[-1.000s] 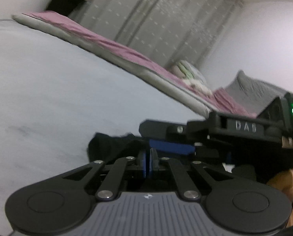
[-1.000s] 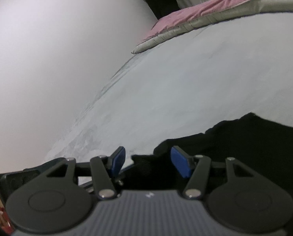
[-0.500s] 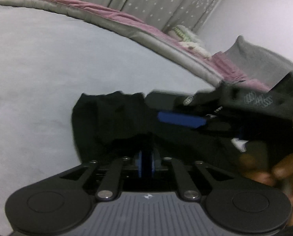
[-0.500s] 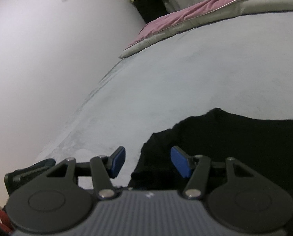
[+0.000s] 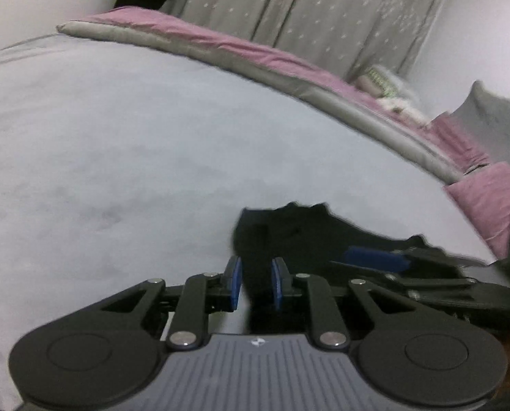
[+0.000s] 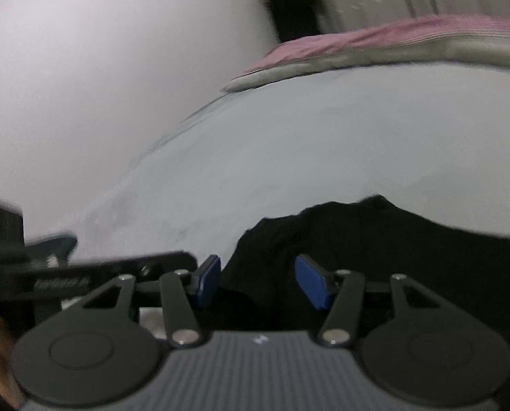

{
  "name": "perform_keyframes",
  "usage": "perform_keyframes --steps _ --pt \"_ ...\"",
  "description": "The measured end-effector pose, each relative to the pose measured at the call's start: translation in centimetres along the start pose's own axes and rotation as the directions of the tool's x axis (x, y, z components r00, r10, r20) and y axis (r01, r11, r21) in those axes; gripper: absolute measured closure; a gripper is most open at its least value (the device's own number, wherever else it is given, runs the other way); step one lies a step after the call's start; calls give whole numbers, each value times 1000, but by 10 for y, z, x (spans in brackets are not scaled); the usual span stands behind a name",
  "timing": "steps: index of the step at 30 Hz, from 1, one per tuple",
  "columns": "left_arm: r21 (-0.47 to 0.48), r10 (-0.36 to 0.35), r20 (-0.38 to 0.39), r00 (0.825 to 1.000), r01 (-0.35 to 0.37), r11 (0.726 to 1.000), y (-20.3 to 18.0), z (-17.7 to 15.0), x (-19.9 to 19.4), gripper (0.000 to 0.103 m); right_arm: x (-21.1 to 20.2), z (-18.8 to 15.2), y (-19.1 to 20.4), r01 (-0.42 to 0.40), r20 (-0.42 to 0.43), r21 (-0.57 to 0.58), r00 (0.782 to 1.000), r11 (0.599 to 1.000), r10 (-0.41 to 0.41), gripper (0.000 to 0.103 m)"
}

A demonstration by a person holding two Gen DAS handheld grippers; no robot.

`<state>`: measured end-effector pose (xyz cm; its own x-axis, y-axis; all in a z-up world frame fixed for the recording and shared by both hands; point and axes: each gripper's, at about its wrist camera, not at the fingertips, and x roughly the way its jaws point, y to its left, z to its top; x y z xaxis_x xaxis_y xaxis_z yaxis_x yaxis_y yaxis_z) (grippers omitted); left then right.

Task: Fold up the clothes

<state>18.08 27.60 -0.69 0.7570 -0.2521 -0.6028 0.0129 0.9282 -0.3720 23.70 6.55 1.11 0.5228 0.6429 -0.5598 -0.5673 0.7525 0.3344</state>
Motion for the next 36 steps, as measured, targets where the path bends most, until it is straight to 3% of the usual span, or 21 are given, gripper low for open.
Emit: perform_keyframes --steps 5,11,14,15,23,29,36 --pt "-11 35 -66 997 -36 999 8 -6 16 86 9 -7 33 71 -33 -231 996 970 -81 55" --pt "51 26 -92 995 -22 998 -3 -15 22 86 26 -22 51 121 -56 -381 987 916 -154 63" --pt "58 20 -92 996 -15 998 -5 -14 23 86 29 -25 51 142 -34 -383 985 913 -168 85" --pt "58 17 -91 996 -12 998 -5 -13 22 86 28 -24 48 142 -22 -361 987 922 -160 95" --pt "75 -46 -63 997 51 996 -13 -11 19 86 -9 -1 11 51 130 -33 990 998 -46 96" --pt "88 -113 -44 993 117 989 -19 -11 15 86 -26 3 -22 37 151 176 986 984 -64 96" --pt "139 -136 -84 987 147 979 -26 -15 20 86 -27 -4 -47 113 63 331 988 937 -141 96"
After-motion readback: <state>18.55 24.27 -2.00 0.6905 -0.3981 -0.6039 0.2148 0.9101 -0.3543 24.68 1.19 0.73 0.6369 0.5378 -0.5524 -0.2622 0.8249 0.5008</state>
